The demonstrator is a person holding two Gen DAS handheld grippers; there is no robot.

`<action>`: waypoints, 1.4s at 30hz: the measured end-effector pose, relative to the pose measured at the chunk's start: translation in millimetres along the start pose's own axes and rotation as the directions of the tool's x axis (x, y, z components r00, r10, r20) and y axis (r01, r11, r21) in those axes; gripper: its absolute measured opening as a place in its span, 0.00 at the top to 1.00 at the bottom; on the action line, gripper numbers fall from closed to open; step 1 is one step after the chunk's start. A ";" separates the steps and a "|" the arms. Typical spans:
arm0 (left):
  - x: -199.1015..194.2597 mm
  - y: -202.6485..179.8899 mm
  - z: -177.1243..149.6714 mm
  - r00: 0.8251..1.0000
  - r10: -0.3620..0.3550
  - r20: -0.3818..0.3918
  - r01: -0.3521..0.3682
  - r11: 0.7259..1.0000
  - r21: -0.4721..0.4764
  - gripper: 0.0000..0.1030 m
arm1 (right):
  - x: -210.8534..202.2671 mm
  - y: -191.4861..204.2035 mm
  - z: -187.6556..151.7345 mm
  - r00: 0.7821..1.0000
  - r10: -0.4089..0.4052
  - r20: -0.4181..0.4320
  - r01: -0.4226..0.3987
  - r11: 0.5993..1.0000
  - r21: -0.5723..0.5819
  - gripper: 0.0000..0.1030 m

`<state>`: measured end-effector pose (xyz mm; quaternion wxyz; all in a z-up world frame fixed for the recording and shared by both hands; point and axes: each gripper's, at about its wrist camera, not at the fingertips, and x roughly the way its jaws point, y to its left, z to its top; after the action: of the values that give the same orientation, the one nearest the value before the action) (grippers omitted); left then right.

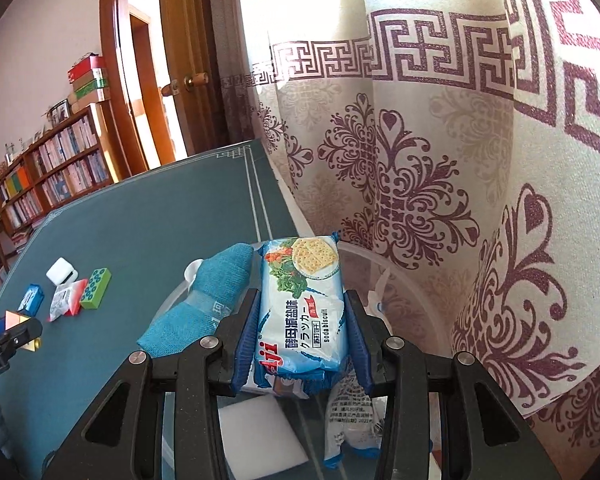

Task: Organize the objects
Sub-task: 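Carry the cracker packet into the clear bowl with the right tool, then lower the orange toy block into the clear bowl and open the left tool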

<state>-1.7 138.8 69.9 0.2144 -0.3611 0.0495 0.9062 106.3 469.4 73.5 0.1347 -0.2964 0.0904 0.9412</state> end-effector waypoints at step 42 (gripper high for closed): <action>20.0 -151.8 -7.5 0.947 -0.318 -0.056 0.318 0.889 0.329 0.26 | -18.1 -8.8 -1.0 0.999 0.000 0.044 -0.001 0.999 0.035 0.51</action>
<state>54.5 281.2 60.7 0.4175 -0.3232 0.1424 0.8372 123.8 473.8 82.4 0.1417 -0.2731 0.1040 0.9458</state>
